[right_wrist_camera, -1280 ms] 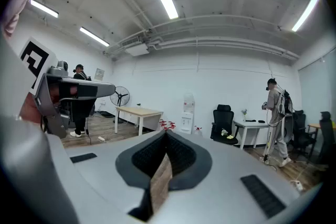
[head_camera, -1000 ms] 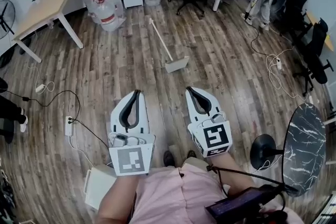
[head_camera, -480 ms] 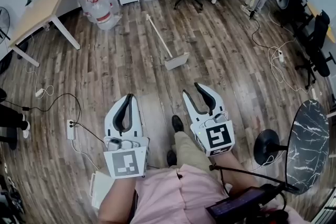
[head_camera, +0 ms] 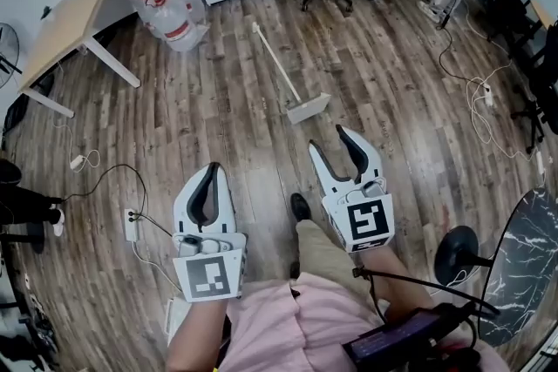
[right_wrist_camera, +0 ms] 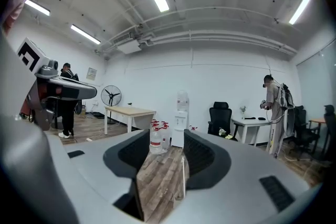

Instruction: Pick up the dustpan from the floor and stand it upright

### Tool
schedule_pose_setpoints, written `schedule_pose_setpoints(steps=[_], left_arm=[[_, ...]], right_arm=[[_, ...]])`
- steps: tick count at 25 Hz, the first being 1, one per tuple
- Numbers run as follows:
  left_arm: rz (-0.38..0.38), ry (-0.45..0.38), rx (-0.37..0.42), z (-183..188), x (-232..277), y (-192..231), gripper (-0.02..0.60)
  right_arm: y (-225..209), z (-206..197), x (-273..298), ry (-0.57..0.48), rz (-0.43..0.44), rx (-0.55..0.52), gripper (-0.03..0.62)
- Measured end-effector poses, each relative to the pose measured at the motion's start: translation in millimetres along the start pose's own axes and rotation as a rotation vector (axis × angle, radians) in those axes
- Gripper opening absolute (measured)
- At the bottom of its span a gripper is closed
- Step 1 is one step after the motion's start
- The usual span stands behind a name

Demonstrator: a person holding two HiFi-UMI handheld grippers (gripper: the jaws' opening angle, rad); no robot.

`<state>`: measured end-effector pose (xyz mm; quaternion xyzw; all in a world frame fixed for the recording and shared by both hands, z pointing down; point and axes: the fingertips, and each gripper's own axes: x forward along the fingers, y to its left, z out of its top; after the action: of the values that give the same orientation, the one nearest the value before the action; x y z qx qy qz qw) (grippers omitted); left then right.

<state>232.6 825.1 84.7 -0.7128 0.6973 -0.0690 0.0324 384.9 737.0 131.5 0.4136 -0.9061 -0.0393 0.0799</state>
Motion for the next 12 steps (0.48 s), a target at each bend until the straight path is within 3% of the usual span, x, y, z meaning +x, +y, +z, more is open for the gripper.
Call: schedule_pose_setpoints(steps=[6, 12], left_arm=[[-0.004, 0.046, 0.005, -1.9, 86.3, 18.3, 0.015], [0.027, 0.01, 0.024, 18.6, 151.4, 35.1, 0.015]], right_arm=[[-50.6, -2.6, 85.2, 0.045, 0.003, 0.048, 0.244], [-86.7, 10.9, 144.4, 0.032, 0.025, 0.012, 0.244]])
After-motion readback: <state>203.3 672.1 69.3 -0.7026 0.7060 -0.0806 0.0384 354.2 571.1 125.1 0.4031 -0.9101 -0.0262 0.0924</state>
